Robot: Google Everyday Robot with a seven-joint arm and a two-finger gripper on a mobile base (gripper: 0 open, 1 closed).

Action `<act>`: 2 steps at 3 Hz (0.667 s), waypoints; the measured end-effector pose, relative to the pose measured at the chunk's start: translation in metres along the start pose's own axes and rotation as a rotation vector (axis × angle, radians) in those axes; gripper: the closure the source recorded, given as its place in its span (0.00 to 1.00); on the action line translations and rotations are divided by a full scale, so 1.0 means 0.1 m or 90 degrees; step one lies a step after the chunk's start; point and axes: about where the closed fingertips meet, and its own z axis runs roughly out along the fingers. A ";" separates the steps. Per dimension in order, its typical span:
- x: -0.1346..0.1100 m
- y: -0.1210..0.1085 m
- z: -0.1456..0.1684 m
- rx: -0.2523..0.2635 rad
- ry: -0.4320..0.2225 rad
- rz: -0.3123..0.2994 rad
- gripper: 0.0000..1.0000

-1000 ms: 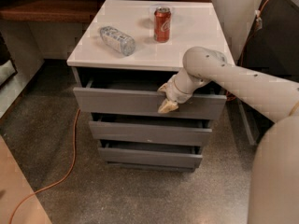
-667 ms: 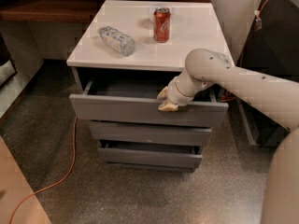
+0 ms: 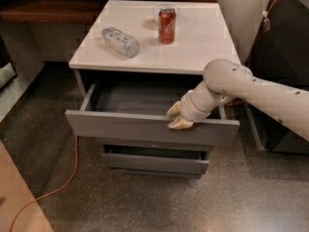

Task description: Place coke can into top drawer

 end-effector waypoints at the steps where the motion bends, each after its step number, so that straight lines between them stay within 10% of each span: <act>1: 0.01 0.11 -0.03 -0.005 -0.006 -0.007 1.00; 2: -0.01 0.43 -0.14 -0.019 -0.027 -0.025 0.98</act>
Offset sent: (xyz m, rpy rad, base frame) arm -0.1192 -0.0182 0.0128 0.0859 0.0187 0.1445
